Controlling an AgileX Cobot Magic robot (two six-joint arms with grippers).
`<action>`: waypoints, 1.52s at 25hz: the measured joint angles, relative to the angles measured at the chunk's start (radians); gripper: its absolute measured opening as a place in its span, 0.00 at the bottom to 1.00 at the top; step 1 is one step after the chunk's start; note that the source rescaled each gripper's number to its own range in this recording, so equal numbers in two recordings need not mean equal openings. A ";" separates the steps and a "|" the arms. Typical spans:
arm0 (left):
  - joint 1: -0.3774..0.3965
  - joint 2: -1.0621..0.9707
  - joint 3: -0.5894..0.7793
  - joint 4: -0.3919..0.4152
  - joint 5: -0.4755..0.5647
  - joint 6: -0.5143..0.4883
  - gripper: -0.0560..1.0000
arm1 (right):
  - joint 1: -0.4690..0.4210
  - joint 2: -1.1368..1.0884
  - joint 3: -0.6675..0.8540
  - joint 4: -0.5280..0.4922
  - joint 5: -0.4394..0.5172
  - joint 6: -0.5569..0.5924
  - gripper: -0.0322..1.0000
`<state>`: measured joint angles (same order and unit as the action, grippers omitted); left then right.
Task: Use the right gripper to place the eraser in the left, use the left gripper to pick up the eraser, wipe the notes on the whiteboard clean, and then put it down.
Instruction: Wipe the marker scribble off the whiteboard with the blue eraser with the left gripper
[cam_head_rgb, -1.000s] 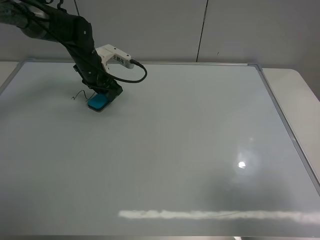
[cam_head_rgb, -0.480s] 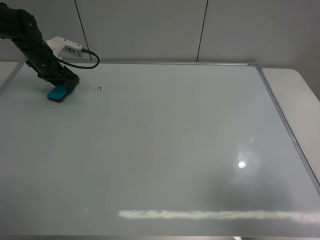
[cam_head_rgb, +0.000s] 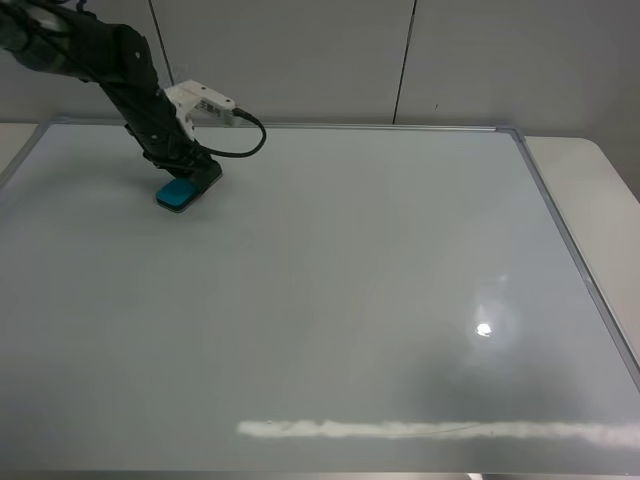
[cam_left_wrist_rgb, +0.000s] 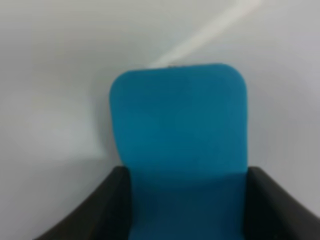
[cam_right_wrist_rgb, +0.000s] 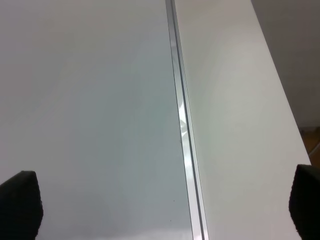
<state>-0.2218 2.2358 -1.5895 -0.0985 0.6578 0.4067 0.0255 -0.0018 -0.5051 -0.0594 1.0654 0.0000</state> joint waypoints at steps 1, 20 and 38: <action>-0.022 0.003 -0.007 -0.009 0.004 0.000 0.08 | 0.000 0.000 0.000 0.000 0.000 0.000 0.99; 0.131 0.018 -0.052 0.029 0.035 -0.017 0.08 | 0.000 0.000 0.000 0.000 -0.001 0.000 0.99; 0.208 -0.121 0.190 0.059 -0.033 -0.098 0.08 | 0.000 0.000 0.000 0.000 -0.002 0.000 0.99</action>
<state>-0.0135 2.1145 -1.3998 -0.0397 0.6247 0.3088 0.0255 -0.0018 -0.5051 -0.0594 1.0633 0.0000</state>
